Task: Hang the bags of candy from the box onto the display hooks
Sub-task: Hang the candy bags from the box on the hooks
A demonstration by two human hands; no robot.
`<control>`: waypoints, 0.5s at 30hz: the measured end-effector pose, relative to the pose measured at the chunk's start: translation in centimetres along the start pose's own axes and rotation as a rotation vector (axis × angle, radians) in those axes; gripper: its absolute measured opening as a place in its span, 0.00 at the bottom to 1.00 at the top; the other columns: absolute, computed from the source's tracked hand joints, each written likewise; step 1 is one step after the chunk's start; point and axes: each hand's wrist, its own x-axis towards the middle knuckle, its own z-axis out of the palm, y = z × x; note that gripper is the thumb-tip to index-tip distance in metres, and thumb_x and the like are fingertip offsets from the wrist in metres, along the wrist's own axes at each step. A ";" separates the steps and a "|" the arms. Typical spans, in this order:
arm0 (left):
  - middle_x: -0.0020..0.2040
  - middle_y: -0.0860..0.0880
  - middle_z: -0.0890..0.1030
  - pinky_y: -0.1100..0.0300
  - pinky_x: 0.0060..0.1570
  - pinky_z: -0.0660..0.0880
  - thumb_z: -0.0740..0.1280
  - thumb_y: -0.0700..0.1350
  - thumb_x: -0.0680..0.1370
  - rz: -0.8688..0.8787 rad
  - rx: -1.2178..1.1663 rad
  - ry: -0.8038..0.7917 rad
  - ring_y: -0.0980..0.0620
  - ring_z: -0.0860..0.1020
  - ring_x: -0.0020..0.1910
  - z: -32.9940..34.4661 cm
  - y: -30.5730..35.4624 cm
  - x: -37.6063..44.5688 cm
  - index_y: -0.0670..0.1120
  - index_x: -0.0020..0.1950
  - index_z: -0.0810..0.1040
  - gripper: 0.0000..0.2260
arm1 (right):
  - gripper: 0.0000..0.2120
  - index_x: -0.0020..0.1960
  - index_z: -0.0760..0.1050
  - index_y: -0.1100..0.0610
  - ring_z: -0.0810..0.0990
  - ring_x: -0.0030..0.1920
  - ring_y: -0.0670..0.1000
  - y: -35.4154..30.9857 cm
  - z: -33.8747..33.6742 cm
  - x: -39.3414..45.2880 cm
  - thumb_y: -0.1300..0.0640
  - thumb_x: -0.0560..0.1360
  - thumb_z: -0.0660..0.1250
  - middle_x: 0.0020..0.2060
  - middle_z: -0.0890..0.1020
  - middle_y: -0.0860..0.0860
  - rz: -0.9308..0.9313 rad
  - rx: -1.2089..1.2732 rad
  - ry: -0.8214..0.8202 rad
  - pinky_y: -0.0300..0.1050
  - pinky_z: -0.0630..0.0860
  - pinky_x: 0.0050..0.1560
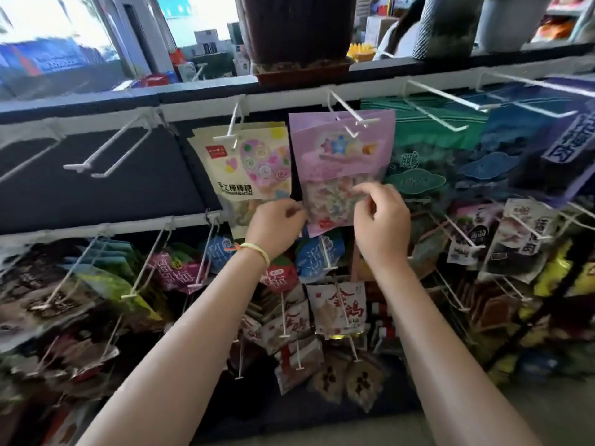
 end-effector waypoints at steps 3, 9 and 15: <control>0.46 0.51 0.86 0.63 0.38 0.75 0.65 0.46 0.82 0.060 -0.091 -0.107 0.55 0.83 0.38 -4.3 -2.9 -3.4 0.48 0.53 0.84 0.08 | 0.11 0.53 0.83 0.57 0.81 0.40 0.49 -5.4 2.2 -3.2 0.64 0.78 0.62 0.45 0.85 0.52 0.007 0.064 -0.226 0.36 0.73 0.38; 0.39 0.45 0.84 0.61 0.34 0.79 0.66 0.41 0.81 -0.085 -0.325 -0.096 0.55 0.81 0.30 -17.9 -18.6 -13.8 0.41 0.51 0.84 0.07 | 0.12 0.48 0.83 0.58 0.80 0.30 0.49 -21.3 12.1 -13.3 0.65 0.81 0.61 0.32 0.81 0.51 0.314 0.550 -0.696 0.41 0.75 0.32; 0.35 0.49 0.84 0.61 0.31 0.73 0.65 0.42 0.82 -0.324 -0.485 0.097 0.50 0.79 0.27 -30.2 -34.9 -25.1 0.46 0.45 0.81 0.08 | 0.14 0.45 0.82 0.56 0.79 0.30 0.51 -35.4 24.3 -23.9 0.64 0.82 0.60 0.32 0.81 0.52 0.362 0.558 -1.046 0.48 0.76 0.38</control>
